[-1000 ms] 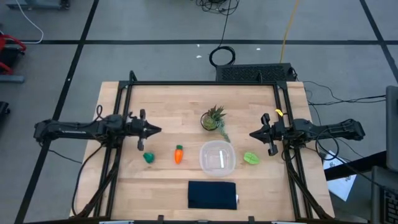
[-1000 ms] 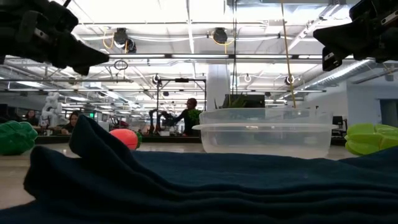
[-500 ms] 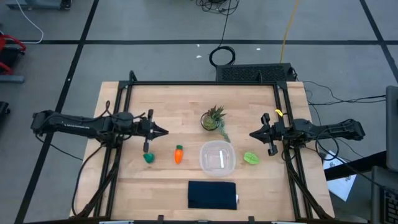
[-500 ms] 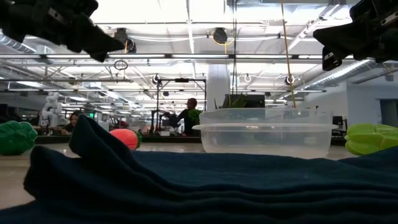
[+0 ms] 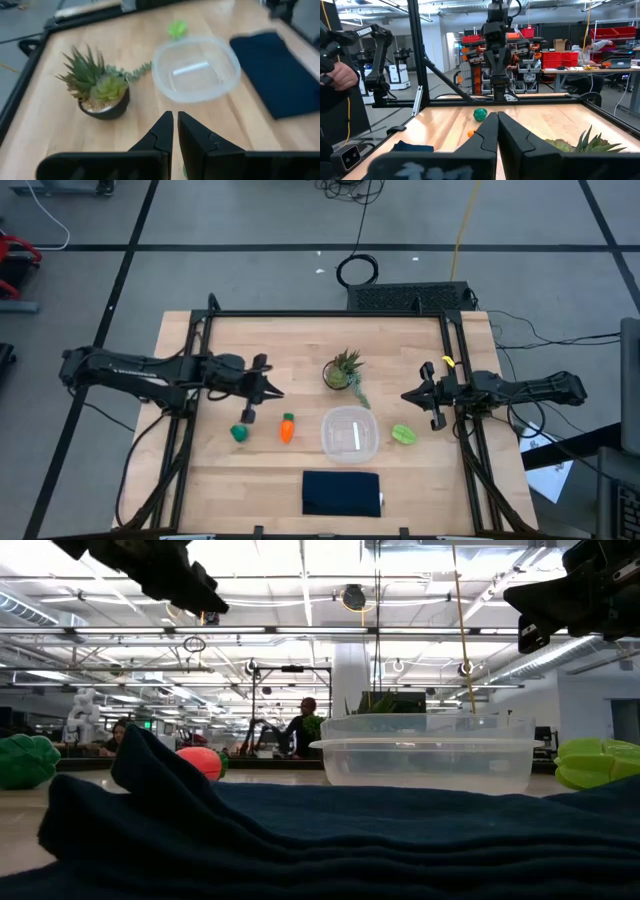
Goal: Pick and placing Produce into tupperware
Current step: Put the orange carrot into the transparent bin
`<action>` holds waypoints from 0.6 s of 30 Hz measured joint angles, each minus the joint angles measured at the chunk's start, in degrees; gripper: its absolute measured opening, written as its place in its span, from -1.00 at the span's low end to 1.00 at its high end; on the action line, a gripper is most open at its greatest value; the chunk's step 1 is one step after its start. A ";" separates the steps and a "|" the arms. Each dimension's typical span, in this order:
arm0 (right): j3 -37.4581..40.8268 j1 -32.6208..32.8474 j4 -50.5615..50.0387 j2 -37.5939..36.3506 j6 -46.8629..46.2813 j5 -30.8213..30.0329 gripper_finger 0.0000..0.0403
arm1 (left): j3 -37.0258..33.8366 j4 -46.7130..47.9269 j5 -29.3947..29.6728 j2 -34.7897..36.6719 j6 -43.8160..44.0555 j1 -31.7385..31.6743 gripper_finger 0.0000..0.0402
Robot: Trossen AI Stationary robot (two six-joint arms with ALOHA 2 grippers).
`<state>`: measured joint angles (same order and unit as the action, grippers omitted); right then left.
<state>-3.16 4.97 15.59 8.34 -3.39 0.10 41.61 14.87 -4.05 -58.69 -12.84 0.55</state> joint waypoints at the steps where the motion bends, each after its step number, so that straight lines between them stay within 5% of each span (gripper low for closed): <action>1: 0.02 0.00 0.00 0.00 0.01 0.00 -1.00 | 0.16 0.07 -0.60 -0.86 -1.15 0.01 -0.85; 8: 0.02 0.00 -0.02 0.00 0.00 0.00 -1.00 | 0.23 -0.73 1.89 -4.48 -15.63 2.52 -0.85; 18: 0.02 -0.01 -0.02 0.00 -0.01 0.00 -1.00 | 6.34 -5.51 4.01 -5.12 -12.61 4.10 -0.85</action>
<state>-3.14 4.97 15.57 8.34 -3.40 0.10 47.96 9.36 -0.04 -63.81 -25.45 4.65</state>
